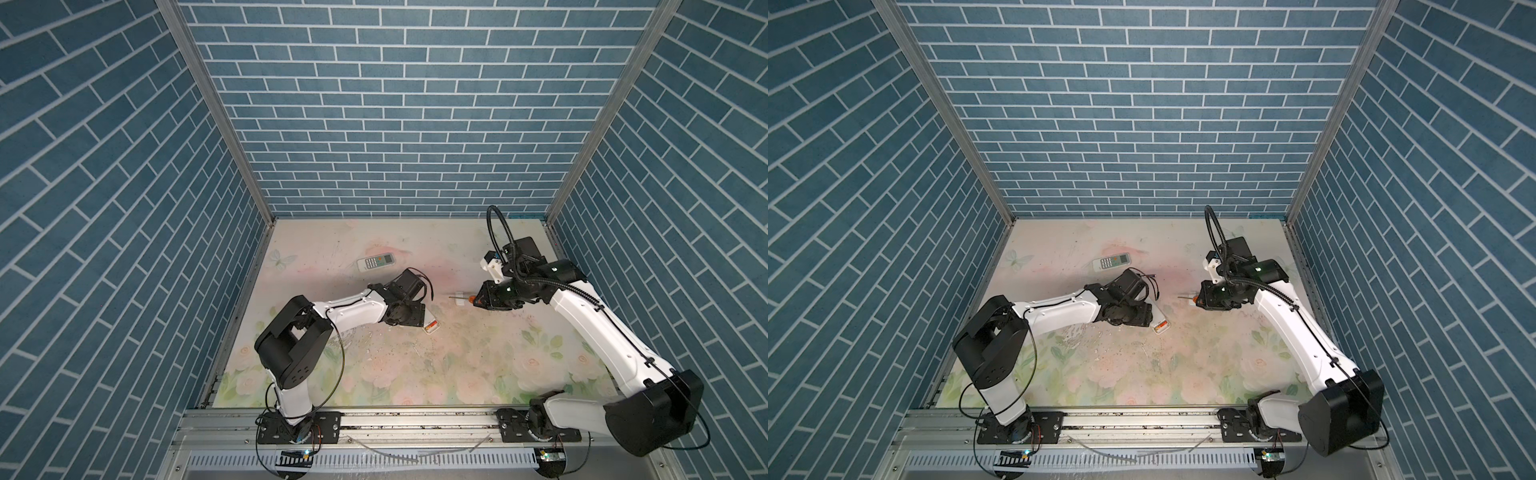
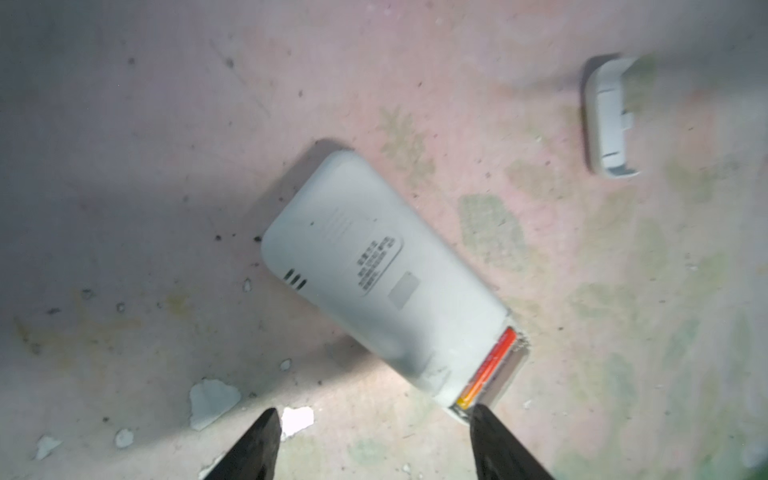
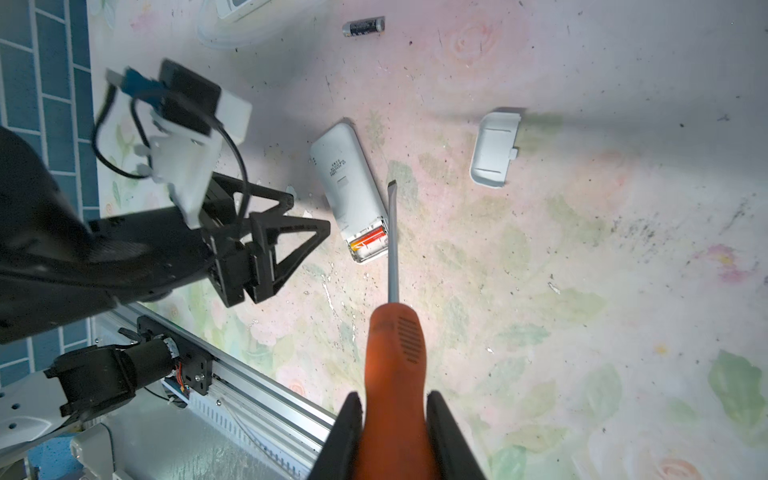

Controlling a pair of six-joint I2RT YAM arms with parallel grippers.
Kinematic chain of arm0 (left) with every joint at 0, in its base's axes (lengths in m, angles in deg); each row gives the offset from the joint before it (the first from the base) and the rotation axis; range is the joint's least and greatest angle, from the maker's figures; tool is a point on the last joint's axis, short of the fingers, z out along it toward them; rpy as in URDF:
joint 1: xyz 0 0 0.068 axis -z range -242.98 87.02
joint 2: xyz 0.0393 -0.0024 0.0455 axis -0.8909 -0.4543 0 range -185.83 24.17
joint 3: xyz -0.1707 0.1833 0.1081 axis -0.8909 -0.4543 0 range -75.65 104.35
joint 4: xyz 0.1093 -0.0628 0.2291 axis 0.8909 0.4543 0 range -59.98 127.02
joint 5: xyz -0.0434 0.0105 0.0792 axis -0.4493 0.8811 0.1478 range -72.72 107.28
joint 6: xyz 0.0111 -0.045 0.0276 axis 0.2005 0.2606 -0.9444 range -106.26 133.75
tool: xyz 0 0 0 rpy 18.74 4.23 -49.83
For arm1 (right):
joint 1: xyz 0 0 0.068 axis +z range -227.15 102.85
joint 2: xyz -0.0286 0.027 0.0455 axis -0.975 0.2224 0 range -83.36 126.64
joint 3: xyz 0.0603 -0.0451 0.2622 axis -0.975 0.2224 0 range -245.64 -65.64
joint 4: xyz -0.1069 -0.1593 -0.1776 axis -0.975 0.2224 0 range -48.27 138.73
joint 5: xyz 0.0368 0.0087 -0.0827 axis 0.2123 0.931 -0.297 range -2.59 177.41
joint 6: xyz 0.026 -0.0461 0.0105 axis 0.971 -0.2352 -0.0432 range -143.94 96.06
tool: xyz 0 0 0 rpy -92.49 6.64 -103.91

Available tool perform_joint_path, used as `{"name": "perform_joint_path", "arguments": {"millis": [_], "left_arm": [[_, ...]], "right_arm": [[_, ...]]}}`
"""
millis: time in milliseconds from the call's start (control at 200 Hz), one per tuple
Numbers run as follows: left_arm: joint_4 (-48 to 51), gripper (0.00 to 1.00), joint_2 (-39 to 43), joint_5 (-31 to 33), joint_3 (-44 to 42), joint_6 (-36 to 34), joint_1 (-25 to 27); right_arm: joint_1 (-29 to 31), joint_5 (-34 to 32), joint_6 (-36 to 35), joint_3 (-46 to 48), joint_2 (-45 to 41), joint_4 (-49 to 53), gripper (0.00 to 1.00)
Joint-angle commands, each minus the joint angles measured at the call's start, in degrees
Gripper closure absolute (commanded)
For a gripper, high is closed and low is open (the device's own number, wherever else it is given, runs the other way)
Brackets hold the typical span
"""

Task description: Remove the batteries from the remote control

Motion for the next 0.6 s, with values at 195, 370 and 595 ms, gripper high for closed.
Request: {"name": "perform_joint_path", "arguments": {"millis": [195, 370, 595], "left_arm": [[8.8, 0.25, -7.8, -0.2, 10.3, 3.8, -0.1], [11.6, 0.28, -9.1, 2.3, 11.3, 6.6, -0.1], [11.6, 0.28, -10.4, 2.8, 12.6, 10.7, -0.1]], "right_arm": [[10.4, -11.4, -1.2, 5.7, -6.1, -3.2, 1.0], [13.3, -14.6, 0.1, 10.5, -11.8, -6.9, 1.0], [15.3, -17.1, 1.8, 13.7, -14.2, -8.1, 1.0]]}}
